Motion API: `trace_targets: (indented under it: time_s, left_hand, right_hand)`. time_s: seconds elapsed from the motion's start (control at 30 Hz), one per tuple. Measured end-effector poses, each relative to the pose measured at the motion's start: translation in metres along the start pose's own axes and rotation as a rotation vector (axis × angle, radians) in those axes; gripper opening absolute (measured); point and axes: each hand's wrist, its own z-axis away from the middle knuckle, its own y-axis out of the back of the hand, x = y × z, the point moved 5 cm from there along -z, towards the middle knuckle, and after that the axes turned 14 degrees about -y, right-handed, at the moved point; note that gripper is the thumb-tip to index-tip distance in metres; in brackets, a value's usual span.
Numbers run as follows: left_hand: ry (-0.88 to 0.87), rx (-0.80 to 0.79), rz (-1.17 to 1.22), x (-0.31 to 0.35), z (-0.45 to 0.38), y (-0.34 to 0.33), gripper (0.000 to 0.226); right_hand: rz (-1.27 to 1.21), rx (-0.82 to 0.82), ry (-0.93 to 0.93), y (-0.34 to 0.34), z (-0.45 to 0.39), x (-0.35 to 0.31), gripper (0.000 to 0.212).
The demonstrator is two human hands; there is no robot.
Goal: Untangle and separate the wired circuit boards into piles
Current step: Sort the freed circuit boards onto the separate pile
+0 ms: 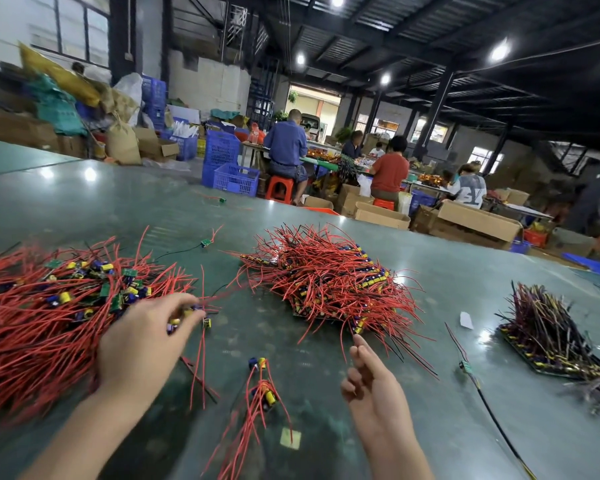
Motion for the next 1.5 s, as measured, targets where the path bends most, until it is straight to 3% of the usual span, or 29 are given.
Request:
trace_targets:
  time_s: [0.07,0.13,0.2,0.27,0.4,0.5,0.6,0.7,0.77,0.93,1.07,1.17,1.23,1.33,1.4,1.5]
  left_hand:
    - [-0.067,0.06,-0.228,-0.006,-0.003,0.004,0.036]
    - [-0.126,0.03,-0.135,0.0,-0.002,-0.004,0.037]
    - [-0.16,-0.163,0.212,0.016,0.005,-0.025,0.028]
    - [-0.224,-0.441,0.429,0.031,0.024,-0.052,0.048]
    - [-0.409,-0.654,0.318,0.046,0.055,-0.09,0.069]
    - [-0.329,-0.564,0.342,0.046,0.051,-0.088,0.048]
    - [-0.302,-0.328,0.445,0.048,0.043,-0.069,0.03]
    - [-0.167,-0.148,0.703,0.05,0.039,-0.057,0.041]
    - [-0.159,-0.084,0.744,0.055,0.038,-0.056,0.045]
    - [-0.156,-0.134,0.764,0.057,0.048,-0.069,0.051]
    - [-0.183,-0.199,0.778,0.058,0.052,-0.072,0.053]
    - [-0.213,-0.113,0.777,0.064,0.049,-0.059,0.051]
    - [-0.243,-0.019,0.71,0.068,0.044,-0.048,0.05]
    - [-0.271,0.086,0.632,0.072,0.039,-0.032,0.043]
    - [-0.29,0.109,0.705,0.075,0.039,-0.026,0.042]
    - [-0.355,0.022,0.78,0.084,0.04,-0.026,0.056]
  right_hand:
    - [0.008,0.007,-0.005,0.001,0.0,0.001,0.016]
    - [0.031,0.012,-0.008,-0.001,0.0,0.002,0.017]
    - [0.055,0.009,-0.009,-0.002,0.0,0.003,0.018]
    - [0.083,0.004,-0.014,-0.004,0.001,0.005,0.018]
    - [0.161,-0.018,-0.025,-0.007,0.003,0.009,0.02]
    - [0.291,-0.012,0.016,-0.009,0.005,0.011,0.021]
    - [0.522,-0.028,0.137,-0.018,0.011,0.011,0.024]
    - [0.812,-0.061,0.289,-0.031,0.018,0.015,0.027]
    - [0.864,-0.119,0.333,-0.038,0.022,0.018,0.029]
    - [1.014,-0.239,0.573,-0.052,0.036,0.022,0.043]
    - [1.17,-0.164,0.798,-0.057,0.041,0.025,0.024]
    - [1.071,-0.115,0.871,-0.056,0.046,0.023,0.016]
    - [0.921,-0.1,0.822,-0.052,0.045,0.019,0.019]
    - [0.501,-0.077,0.487,-0.038,0.031,0.015,0.024]
    - [0.231,-0.127,0.23,-0.033,0.024,0.022,0.022]
    - [0.055,-0.161,0.095,-0.03,0.021,0.025,0.017]
